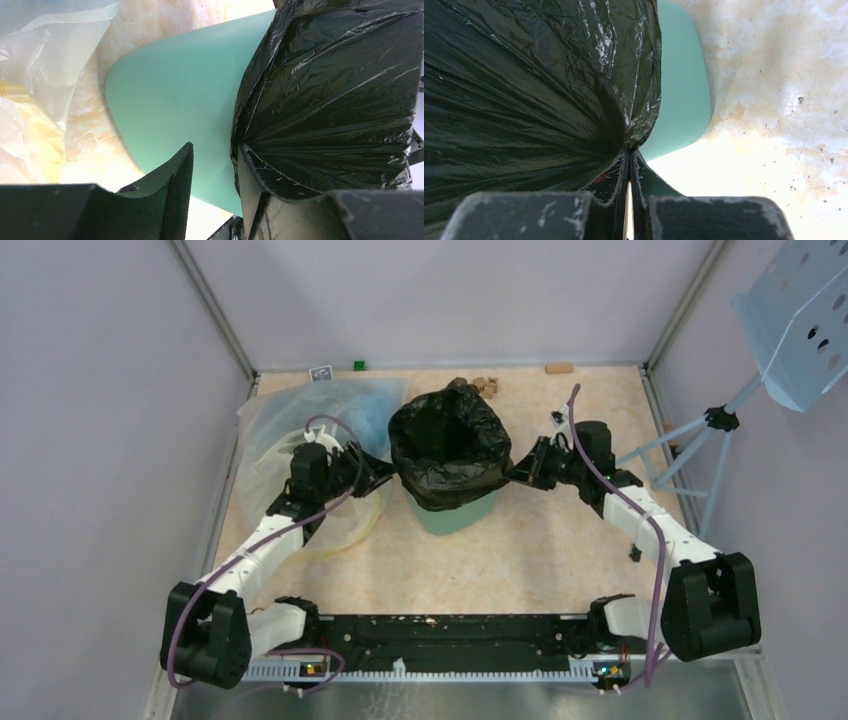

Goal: Put the trash bags into the trash bin

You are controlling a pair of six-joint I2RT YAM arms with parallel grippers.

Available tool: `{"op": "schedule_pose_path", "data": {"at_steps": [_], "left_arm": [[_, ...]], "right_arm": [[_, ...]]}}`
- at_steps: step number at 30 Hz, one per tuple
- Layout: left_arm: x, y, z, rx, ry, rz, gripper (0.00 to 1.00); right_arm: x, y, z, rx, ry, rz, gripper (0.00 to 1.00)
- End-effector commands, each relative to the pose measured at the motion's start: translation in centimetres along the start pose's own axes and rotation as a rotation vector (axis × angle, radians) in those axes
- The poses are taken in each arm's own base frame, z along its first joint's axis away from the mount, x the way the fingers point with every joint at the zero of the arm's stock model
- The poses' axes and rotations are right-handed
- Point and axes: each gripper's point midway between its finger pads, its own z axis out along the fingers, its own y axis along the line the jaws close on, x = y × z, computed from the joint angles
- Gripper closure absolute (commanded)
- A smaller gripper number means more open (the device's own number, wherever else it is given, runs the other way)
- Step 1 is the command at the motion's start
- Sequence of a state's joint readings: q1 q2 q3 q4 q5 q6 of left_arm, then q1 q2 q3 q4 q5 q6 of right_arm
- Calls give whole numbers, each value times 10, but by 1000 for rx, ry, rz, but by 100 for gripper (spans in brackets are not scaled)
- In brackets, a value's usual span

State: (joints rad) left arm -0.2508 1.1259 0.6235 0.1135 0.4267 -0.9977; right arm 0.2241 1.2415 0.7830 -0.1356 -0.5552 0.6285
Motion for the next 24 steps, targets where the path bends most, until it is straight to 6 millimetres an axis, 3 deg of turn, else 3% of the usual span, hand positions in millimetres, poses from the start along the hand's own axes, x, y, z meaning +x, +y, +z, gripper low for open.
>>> {"op": "schedule_pose_path", "data": {"at_steps": [1,6,13,16,19,20,21,24], "left_arm": [[-1,-4,4,43,3,40,57],[-2,3,4,17,-12,53,57],[-4,3,1,2,-11,106,56],[-4,3,0,-5,-6,124,56],[-4,3,-1,-12,-3,136,55],[-4,3,-2,-14,-3,139,55],[-4,3,-2,-14,-3,141,55],[-4,2,-4,-9,-9,149,54]], "right_arm": [[-6,-1,6,-29,-21,-38,100],[-7,-6,3,12,-14,-70,80],[-57,-2,-43,229,-185,-227,69],[-78,25,-69,237,-227,-305,72],[-95,65,-88,222,-232,-414,88],[-94,76,-89,218,-216,-459,97],[-93,88,-87,211,-196,-509,100],[-70,122,-65,142,-64,-652,100]]}}
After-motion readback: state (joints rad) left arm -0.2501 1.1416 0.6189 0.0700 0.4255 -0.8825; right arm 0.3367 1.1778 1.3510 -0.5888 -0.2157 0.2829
